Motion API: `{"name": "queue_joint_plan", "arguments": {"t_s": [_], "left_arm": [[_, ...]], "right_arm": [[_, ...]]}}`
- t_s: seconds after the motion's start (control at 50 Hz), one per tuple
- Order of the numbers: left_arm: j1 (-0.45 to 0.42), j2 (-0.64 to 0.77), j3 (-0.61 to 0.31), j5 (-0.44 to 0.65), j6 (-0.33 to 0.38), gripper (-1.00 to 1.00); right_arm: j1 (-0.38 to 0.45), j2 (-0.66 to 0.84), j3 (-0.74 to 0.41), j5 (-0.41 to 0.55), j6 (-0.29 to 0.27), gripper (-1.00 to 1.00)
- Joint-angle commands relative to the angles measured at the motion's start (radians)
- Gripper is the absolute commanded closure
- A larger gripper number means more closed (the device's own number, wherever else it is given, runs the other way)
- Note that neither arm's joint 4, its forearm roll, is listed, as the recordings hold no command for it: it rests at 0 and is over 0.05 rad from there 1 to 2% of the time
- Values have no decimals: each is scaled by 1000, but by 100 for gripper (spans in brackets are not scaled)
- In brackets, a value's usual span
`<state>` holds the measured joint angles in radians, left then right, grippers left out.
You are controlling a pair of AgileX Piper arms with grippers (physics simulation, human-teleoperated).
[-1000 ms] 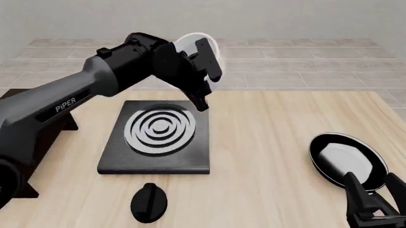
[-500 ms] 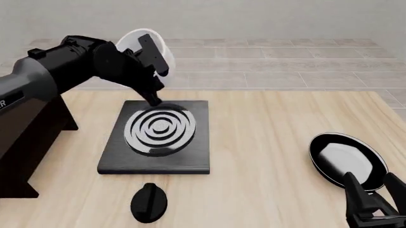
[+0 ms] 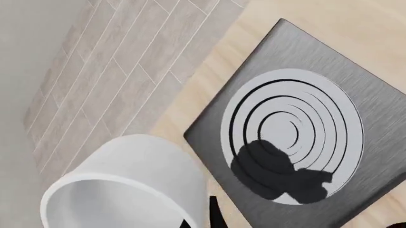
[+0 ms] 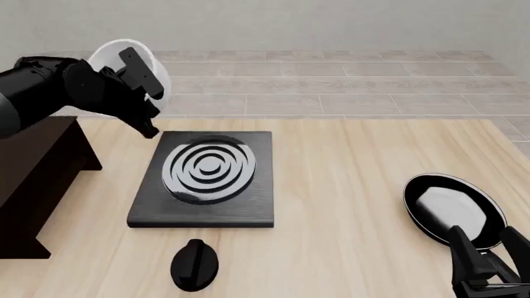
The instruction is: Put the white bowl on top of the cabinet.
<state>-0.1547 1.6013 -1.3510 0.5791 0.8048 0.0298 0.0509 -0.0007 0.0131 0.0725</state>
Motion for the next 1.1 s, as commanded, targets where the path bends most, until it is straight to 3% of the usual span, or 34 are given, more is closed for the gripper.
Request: {"name": "queue_joint_plan", "arguments": {"t_s": [0.02, 0.24, 0.3, 0.36, 0.52, 0.62, 0.86, 1.1], "left_arm": [[119, -33, 23, -17, 66, 100], [225, -46, -7, 29, 78, 100], [268, -51, 16, 25, 114, 100], [285, -42, -30, 60, 86, 100], [391, -33, -14, 59, 124, 100], [440, -29, -40, 76, 105, 100], [557, -9, 34, 13, 113, 100], [585, -12, 101, -20, 105, 100]], "right_arm": [[0, -2, 0, 2, 1, -100], [2, 2, 0, -1, 0, -100], [1, 3, 0, -1, -1, -100], [0, 4, 0, -2, -1, -100], [-1, 7, 0, -2, -7, -100], [0, 3, 0, 2, -9, -100], [0, 4, 0, 4, -19, -100], [-5, 7, 0, 1, -29, -100]]}}
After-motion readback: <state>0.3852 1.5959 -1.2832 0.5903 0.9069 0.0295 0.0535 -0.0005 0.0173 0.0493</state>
